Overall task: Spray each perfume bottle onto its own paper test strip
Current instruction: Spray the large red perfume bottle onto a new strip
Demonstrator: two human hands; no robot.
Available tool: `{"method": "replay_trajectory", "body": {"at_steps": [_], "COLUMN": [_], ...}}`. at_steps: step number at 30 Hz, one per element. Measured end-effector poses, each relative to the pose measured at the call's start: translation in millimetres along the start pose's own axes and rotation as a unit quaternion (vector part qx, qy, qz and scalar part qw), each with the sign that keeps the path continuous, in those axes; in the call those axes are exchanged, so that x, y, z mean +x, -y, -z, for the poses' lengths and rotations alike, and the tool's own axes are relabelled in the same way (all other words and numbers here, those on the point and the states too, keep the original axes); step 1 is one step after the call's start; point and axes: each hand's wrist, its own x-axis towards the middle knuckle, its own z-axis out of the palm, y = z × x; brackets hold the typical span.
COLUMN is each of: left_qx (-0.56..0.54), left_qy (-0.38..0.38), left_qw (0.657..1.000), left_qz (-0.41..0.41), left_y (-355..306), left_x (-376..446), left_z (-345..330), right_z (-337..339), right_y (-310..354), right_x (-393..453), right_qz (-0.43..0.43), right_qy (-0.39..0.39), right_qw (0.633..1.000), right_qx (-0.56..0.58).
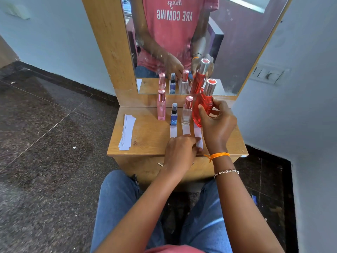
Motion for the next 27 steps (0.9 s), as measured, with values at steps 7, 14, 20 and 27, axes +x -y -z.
{"method": "replay_trajectory", "body": {"at_steps": [7,14,20,27], "left_qx": [-0.018,-0.063,-0.105,-0.064], "left_qy": [0.017,-0.023,-0.064,-0.188], "left_qw": [1.0,0.997,0.989,0.959], "left_qz": [0.005,0.037,0.083,0.203], "left_y": [1.2,5.5,26.4,73.6], "left_x": [-2.7,-7.8,-16.5,-31.6], "left_z": [0.4,14.2,44.2,86.3], "right_z": [-1.6,-6.1,-0.1,-22.2], "right_y": [-0.8,-6.2,-0.7,39.5], "right_x": [-1.0,-1.2,-12.9,-78.5], "right_qz": [0.02,0.032,0.04,0.144], "right_qy": [0.007,0.001,-0.012,0.21], "right_qw": [0.999,0.995,0.992,0.967], "right_qx": [-0.031,-0.098,-0.122,0.022]}}
